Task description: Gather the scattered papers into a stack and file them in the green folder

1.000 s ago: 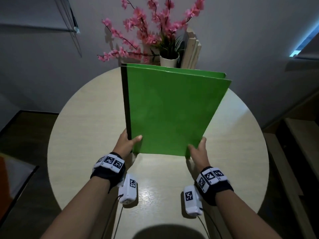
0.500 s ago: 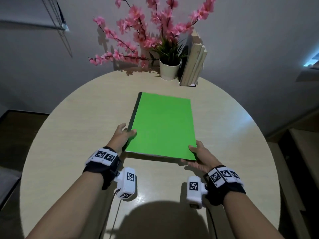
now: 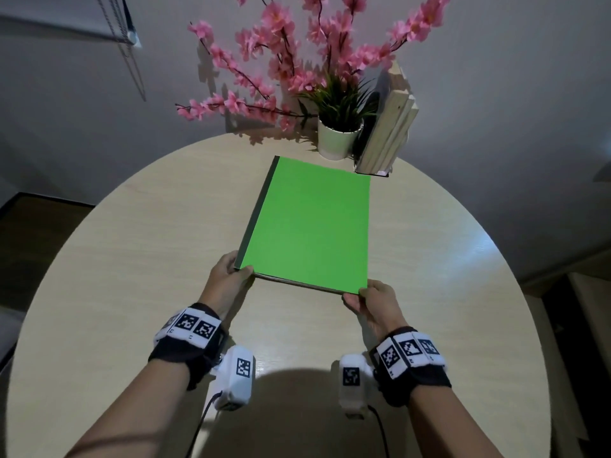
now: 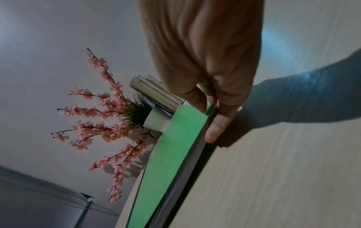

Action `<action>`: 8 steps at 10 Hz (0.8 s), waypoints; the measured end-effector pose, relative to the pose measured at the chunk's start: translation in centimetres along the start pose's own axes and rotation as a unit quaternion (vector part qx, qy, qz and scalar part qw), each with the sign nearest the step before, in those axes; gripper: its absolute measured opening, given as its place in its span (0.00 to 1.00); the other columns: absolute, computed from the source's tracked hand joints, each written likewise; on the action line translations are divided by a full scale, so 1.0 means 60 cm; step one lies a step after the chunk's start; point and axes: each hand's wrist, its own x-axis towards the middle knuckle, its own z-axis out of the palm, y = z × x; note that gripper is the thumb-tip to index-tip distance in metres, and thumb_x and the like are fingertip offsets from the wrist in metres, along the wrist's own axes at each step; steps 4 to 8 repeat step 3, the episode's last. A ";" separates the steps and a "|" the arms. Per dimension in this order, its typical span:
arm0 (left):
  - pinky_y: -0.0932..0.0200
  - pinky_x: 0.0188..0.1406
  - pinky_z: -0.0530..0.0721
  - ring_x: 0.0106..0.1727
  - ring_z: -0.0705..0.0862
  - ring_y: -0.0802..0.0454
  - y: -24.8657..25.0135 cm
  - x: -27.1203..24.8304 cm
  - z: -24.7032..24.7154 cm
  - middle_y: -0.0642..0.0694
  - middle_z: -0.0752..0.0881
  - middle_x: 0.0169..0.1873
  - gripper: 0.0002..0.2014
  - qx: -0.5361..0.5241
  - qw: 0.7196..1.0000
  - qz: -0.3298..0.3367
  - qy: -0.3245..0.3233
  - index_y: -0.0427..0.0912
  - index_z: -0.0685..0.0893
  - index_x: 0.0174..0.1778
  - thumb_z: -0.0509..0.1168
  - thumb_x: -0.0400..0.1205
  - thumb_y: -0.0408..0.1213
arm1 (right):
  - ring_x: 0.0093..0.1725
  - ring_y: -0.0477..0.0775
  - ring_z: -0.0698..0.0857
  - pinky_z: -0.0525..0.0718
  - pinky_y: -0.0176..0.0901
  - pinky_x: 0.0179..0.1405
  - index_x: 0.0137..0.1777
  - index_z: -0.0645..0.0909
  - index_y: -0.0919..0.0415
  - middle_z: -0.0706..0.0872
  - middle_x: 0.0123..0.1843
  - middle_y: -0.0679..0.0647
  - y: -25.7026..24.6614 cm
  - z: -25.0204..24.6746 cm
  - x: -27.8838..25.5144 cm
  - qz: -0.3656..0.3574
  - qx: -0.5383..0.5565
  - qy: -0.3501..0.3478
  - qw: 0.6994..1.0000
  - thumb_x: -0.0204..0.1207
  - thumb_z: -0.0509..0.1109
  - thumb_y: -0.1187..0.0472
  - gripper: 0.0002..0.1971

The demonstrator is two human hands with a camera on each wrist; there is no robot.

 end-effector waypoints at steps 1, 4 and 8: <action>0.53 0.67 0.78 0.57 0.82 0.49 0.005 -0.009 0.004 0.43 0.83 0.56 0.16 0.044 0.998 0.017 -0.035 0.42 0.75 0.65 0.59 0.82 0.25 | 0.36 0.52 0.80 0.85 0.27 0.27 0.51 0.77 0.76 0.80 0.41 0.63 -0.002 -0.003 -0.008 -0.008 0.026 0.001 1.000 0.79 0.51 0.79 0.12; 0.49 0.81 0.59 0.83 0.60 0.47 -0.003 -0.016 -0.021 0.44 0.60 0.82 0.33 0.110 0.994 0.008 0.002 0.42 0.55 0.82 0.62 0.83 0.34 | 0.27 0.53 0.78 0.74 0.29 0.13 0.33 0.72 0.67 0.72 0.29 0.59 0.022 -0.030 -0.031 -0.021 0.003 -0.002 1.000 0.79 0.54 0.76 0.14; 0.49 0.81 0.59 0.83 0.60 0.47 -0.003 -0.016 -0.021 0.44 0.60 0.82 0.33 0.110 0.994 0.008 0.002 0.42 0.55 0.82 0.62 0.83 0.34 | 0.27 0.53 0.78 0.74 0.29 0.13 0.33 0.72 0.67 0.72 0.29 0.59 0.022 -0.030 -0.031 -0.021 0.003 -0.002 1.000 0.79 0.54 0.76 0.14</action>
